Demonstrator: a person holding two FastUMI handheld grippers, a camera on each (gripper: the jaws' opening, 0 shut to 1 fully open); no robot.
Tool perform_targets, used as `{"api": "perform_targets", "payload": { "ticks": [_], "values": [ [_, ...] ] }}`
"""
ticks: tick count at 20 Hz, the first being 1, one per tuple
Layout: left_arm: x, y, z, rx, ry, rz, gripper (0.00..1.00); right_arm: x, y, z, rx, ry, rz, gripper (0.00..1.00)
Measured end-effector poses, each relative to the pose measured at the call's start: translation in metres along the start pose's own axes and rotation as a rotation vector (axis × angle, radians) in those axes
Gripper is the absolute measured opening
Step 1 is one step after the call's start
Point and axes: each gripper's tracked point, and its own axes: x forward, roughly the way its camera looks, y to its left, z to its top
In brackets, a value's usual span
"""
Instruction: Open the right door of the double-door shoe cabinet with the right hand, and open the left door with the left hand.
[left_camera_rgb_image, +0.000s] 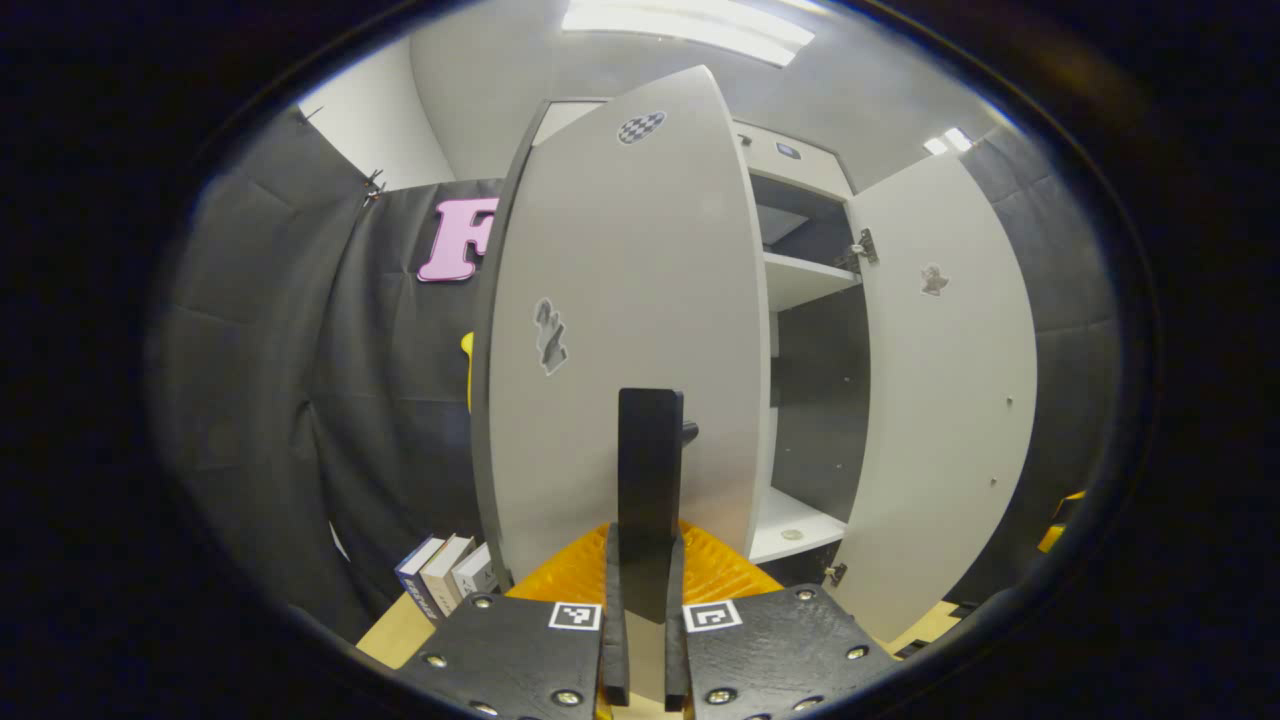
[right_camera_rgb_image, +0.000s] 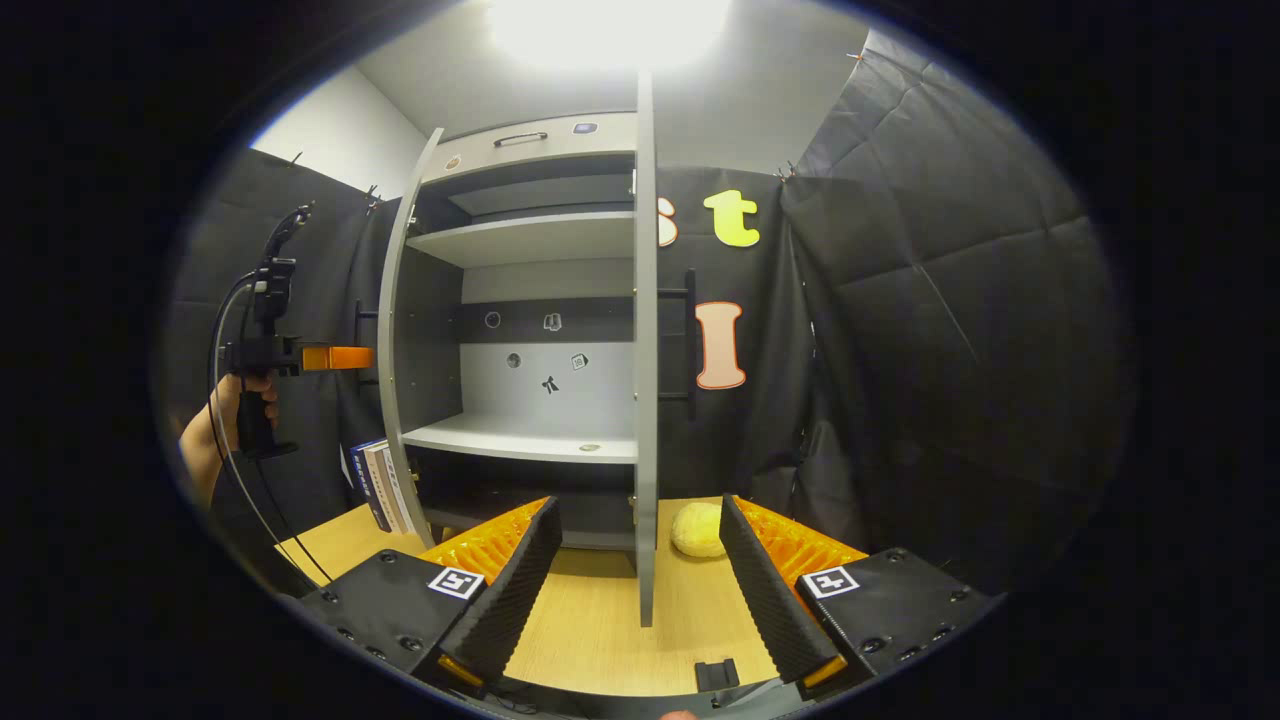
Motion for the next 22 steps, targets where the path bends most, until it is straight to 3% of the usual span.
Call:
{"api": "perform_targets", "payload": {
  "ticks": [6,10,14,19,21,22],
  "values": [
    [-0.012,0.020,0.002,-0.023,0.002,0.037,0.14,0.008,0.038,-0.001,0.014,0.003,0.069,0.97],
    [-0.029,0.052,0.003,0.018,0.002,0.066,0.07,0.010,0.059,-0.002,0.031,0.002,0.104,1.00],
    [-0.041,0.080,0.010,0.046,-0.006,0.094,0.09,0.012,0.076,-0.004,0.042,0.012,0.132,0.99],
    [-0.053,0.126,0.014,0.072,-0.014,0.196,0.09,0.014,0.089,-0.001,0.037,0.010,0.143,1.00],
    [-0.057,0.147,0.014,0.069,-0.017,0.224,0.02,0.016,0.091,0.000,0.030,0.011,0.144,0.97],
    [-0.056,0.141,0.013,0.032,-0.020,0.190,0.00,0.017,0.093,0.001,0.029,0.011,0.146,0.97]
  ]
}}
